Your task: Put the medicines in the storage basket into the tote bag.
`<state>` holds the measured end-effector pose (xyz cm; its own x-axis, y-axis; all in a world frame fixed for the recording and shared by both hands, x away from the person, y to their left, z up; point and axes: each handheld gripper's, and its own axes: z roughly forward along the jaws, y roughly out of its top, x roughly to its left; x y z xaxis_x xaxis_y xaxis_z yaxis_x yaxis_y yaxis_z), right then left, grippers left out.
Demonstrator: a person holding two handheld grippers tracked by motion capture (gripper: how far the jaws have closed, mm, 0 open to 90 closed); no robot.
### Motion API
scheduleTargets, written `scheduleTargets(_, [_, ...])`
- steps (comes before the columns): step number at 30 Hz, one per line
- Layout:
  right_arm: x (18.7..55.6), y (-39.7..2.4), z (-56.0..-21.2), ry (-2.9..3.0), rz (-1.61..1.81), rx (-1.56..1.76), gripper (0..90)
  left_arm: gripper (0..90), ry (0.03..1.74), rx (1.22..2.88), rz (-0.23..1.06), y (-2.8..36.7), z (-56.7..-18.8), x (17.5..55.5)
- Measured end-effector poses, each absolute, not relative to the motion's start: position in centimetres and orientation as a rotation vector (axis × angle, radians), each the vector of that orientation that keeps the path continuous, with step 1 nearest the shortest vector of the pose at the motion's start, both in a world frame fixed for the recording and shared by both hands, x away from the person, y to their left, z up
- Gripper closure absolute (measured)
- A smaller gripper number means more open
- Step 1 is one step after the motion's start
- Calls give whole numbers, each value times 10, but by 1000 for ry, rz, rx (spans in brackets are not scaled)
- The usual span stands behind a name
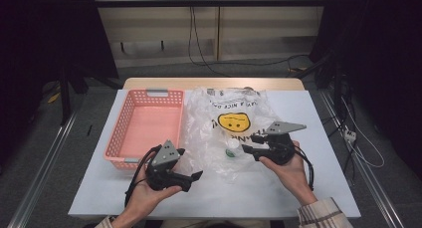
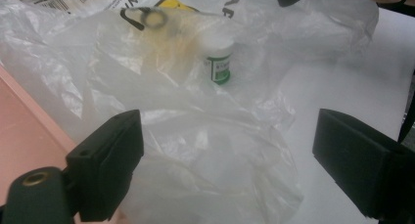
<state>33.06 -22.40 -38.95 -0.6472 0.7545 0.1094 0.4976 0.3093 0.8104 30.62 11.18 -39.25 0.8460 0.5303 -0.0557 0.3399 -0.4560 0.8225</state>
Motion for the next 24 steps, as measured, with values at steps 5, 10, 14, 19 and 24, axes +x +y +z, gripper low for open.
scheduleTargets(5, [318,-235,-397,2253,1215,1161,409,90,623,2085,285,119,-396,296])
scheduleTargets(10, [307,-245,-401,2208,1198,1204,305,79,627,2099,287,122,-398,294])
scheduleTargets(14, [300,-252,-399,2177,1179,1228,253,62,619,2123,285,123,-402,293])
scheduleTargets(19, [290,-261,-397,2127,1156,1247,205,62,624,2114,292,125,-403,291])
scheduleTargets(24, [281,-274,-400,2081,1143,1274,217,62,616,2125,275,128,-407,287])
